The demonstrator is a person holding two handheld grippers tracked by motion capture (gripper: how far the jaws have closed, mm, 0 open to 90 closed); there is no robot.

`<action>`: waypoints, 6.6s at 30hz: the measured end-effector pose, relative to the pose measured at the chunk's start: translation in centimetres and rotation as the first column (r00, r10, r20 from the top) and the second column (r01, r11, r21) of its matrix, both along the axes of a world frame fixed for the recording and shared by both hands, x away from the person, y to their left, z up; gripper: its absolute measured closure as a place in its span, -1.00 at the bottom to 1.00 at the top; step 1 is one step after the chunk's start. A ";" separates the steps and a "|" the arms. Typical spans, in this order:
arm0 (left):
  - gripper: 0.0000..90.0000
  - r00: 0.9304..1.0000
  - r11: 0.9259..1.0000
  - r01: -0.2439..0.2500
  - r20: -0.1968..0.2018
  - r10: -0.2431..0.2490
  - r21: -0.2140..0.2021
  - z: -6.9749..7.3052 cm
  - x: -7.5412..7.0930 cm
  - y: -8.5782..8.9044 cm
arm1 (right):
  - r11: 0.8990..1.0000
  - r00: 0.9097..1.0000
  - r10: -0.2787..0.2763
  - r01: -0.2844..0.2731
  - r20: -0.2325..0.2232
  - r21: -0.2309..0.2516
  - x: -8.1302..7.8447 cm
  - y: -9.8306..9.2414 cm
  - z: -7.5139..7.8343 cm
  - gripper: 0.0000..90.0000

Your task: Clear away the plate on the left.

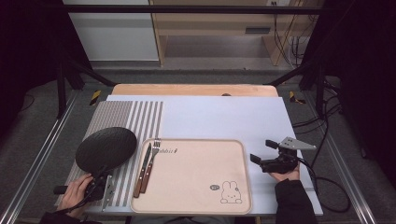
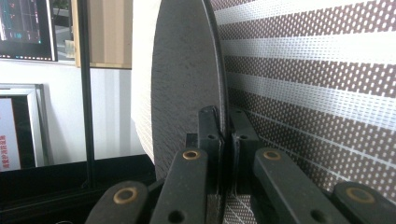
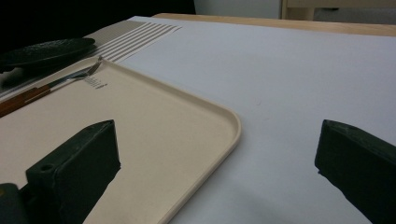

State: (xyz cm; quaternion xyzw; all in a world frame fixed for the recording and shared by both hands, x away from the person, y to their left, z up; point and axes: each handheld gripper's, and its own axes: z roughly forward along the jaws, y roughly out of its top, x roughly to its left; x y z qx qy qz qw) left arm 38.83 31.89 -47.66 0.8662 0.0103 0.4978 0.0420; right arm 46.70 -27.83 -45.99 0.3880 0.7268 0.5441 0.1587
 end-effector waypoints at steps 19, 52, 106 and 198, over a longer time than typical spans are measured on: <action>0.90 1.000 1.000 -0.018 -0.015 0.018 -0.022 1.3 0.2 -0.5 | 1.000 1.000 -0.001 0.001 0.002 -0.001 0.0 0.0 0.0 -1.00; 0.90 0.994 0.992 0.093 0.058 -0.088 -0.081 7.5 -1.6 -6.1 | 1.000 1.000 -0.001 0.001 -0.001 -0.004 0.0 0.0 0.0 -1.00; 0.90 0.963 0.959 0.264 -0.027 -0.268 -0.106 7.1 -2.5 -14.1 | 1.000 1.000 -0.001 0.001 -0.007 -0.006 0.0 0.0 0.0 -1.00; 0.69 0.880 0.921 0.384 -0.275 -0.387 -0.068 2.6 -3.7 -20.8 | 1.000 1.000 0.003 -0.003 -0.006 -0.003 -0.1 0.0 0.0 -1.00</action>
